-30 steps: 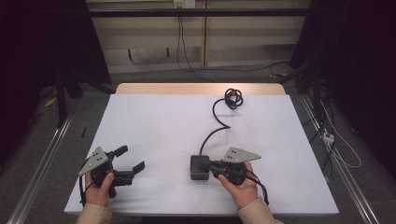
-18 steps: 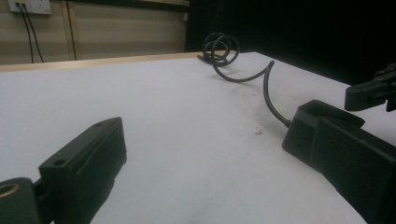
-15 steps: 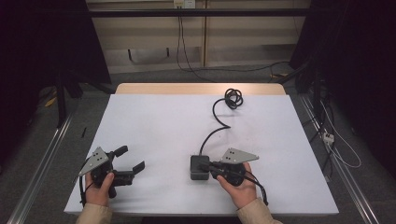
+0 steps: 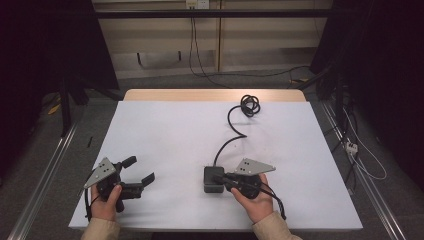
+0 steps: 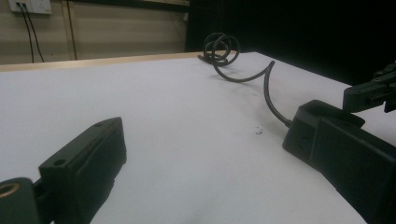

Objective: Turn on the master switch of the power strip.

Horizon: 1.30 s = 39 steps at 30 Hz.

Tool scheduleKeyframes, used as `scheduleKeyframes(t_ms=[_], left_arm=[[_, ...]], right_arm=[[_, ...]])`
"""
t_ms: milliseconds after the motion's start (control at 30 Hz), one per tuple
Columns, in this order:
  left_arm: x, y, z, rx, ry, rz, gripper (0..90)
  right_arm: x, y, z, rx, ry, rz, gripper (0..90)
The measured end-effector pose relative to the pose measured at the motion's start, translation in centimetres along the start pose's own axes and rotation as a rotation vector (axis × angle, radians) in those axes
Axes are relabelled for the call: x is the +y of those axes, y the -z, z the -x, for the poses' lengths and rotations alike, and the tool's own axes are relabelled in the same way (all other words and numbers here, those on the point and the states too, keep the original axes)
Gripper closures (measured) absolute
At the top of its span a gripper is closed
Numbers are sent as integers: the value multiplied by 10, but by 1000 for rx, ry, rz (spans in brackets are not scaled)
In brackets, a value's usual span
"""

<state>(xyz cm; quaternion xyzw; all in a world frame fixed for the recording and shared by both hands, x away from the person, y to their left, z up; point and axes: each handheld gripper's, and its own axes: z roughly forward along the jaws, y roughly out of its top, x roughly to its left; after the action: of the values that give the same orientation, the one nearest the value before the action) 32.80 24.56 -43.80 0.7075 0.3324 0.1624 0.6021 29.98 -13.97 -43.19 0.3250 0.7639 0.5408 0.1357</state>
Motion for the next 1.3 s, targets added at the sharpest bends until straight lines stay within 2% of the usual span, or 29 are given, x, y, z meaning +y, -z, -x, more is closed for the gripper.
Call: scheduleKeyframes(t_ms=[767,1033,1300], left_arm=[[0,0,0,1,0,-1,33],[0,0,0,2,-1,0,33],[0,1,1,3,-5,-2,33]], right_arm=[[-2,-2,-1,-2,29,-11,900],[-4,-2,0,3,25,-6,900],[-4,-3,-1,-3,44,-12,900]])
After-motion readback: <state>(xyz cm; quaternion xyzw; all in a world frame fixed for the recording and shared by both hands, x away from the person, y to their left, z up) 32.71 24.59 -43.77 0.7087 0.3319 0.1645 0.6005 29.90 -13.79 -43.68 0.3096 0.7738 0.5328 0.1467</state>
